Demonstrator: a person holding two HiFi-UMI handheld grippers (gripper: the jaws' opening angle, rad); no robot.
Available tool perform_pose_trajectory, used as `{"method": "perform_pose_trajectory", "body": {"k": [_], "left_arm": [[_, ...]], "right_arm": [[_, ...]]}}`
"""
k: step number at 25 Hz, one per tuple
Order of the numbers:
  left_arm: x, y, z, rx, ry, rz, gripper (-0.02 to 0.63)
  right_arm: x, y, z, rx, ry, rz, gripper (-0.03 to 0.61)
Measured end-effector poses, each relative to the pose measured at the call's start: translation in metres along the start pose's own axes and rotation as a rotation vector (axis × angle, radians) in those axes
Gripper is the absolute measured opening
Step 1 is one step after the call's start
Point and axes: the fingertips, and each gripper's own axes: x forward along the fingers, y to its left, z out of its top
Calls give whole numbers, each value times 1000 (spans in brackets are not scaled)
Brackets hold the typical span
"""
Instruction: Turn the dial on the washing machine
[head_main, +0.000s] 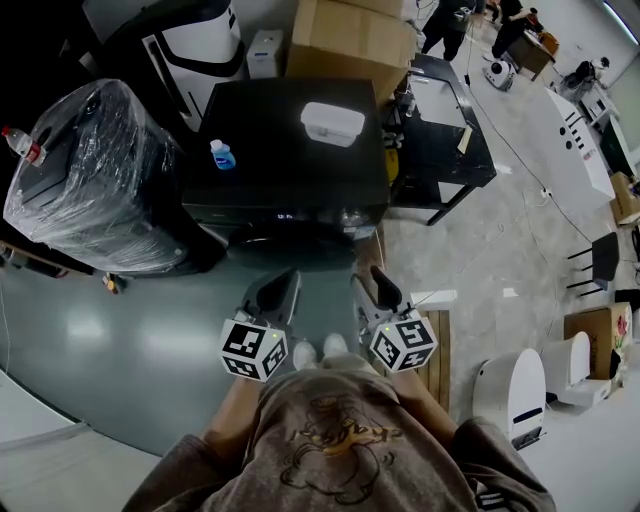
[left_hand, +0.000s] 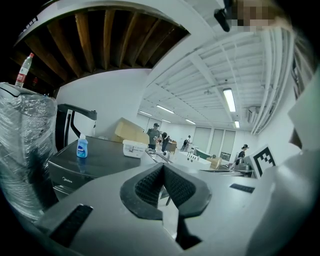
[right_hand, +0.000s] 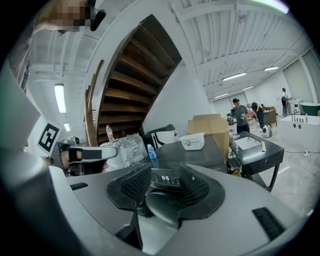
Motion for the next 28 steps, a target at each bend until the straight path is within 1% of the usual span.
{"method": "perform_pose_trajectory", "body": {"k": [1,2,3,6,15,28], "left_arm": [[2,0,0,-1,0,1,-8],[4,1,0,-2,1,3,-8],[6,1,-1,-3,2,5,-8],[11,4,-4,-8,10,10,-8],[28,16,-9,-17,29,21,-8],[41,29,-17,-10,69,40,-8]], "right_arm": [[3,-3,-1,4,6,-4,168],[6,-6,-3,8,15,-9,212],[10,-9,-6,10,25,-17,239],[22,-19,-16,22,54,-43,262],[75,-57,-36,16,113,-82,270],[153,-121,-86,19,238,-184,270]]}}
